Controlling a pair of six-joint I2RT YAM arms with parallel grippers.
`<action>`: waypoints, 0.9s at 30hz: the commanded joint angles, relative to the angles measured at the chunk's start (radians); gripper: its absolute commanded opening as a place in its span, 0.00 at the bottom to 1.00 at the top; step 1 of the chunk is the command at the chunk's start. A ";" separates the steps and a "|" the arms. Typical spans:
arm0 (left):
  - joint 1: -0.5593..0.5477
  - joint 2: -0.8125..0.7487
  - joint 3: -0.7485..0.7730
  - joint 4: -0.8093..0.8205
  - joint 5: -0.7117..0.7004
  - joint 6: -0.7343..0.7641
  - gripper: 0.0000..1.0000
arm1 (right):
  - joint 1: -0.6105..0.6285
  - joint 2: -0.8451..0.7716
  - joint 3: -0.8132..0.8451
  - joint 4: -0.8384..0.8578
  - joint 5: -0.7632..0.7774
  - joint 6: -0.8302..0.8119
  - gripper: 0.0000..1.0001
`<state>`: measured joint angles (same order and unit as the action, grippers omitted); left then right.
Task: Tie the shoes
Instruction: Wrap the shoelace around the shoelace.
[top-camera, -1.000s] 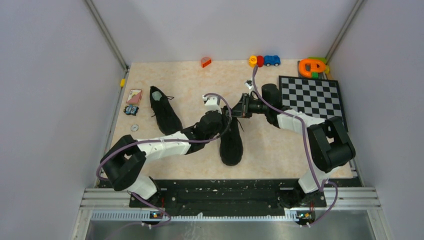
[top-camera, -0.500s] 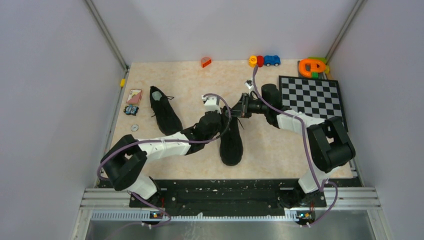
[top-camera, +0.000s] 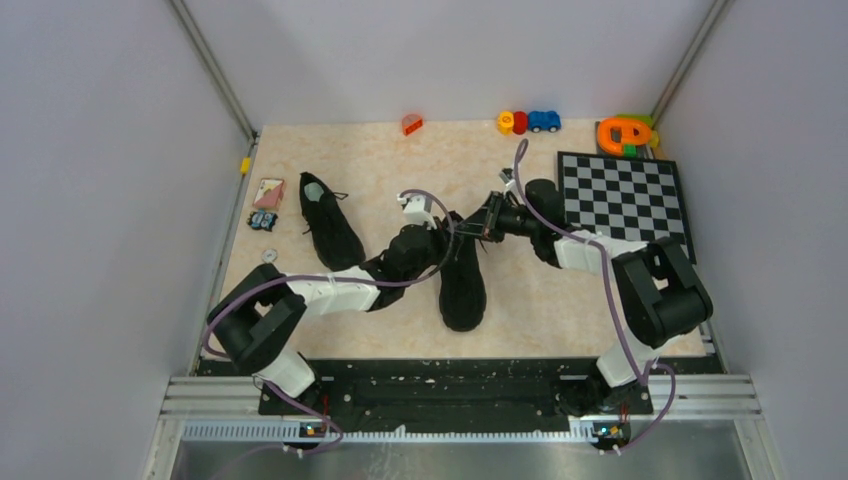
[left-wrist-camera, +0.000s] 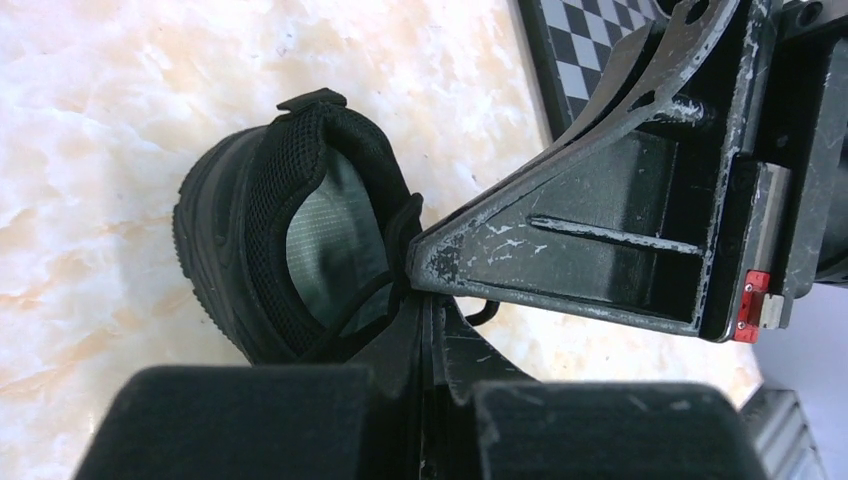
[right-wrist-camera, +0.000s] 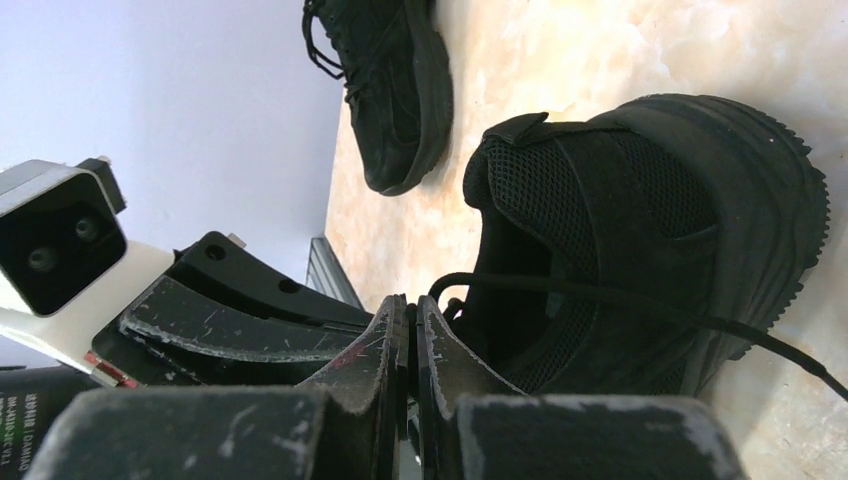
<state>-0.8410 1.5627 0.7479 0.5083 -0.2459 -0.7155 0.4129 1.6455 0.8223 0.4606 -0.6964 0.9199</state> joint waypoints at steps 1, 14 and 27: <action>0.038 0.025 -0.041 0.155 0.098 -0.075 0.00 | 0.038 -0.065 -0.025 0.047 0.023 0.071 0.00; 0.064 0.122 -0.078 0.357 0.277 -0.146 0.00 | 0.061 -0.094 -0.022 -0.050 0.214 0.151 0.01; 0.072 0.130 -0.082 0.335 0.292 -0.144 0.00 | 0.070 -0.107 0.113 -0.352 0.325 -0.011 0.09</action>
<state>-0.7654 1.6787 0.6762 0.8204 -0.0109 -0.8474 0.4637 1.5780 0.8692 0.2066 -0.3988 0.9714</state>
